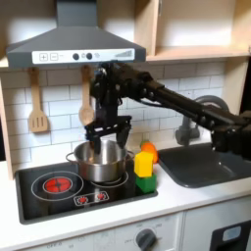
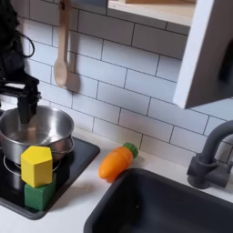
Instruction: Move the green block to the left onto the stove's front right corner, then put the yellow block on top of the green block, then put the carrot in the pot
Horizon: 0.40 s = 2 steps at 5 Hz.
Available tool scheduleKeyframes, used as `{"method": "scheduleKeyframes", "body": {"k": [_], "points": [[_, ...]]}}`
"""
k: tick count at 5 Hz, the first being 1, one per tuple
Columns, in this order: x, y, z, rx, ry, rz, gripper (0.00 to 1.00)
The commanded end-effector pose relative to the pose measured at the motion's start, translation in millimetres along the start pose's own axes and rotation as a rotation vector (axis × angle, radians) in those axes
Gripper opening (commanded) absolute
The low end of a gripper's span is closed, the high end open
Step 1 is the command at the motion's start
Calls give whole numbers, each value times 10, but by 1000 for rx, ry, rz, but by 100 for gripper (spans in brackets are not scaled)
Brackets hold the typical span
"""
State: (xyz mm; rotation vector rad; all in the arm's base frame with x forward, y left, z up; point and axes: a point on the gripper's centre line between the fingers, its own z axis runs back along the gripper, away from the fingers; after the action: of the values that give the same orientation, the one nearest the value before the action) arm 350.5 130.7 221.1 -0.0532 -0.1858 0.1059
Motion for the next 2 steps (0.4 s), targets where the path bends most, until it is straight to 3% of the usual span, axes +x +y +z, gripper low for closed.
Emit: {"method": "scheduleKeyframes", "body": {"k": [1,2], "points": [[-98,39,-201,19,22,-53,100],[-117,45,-258,17,24,-57,100]]}}
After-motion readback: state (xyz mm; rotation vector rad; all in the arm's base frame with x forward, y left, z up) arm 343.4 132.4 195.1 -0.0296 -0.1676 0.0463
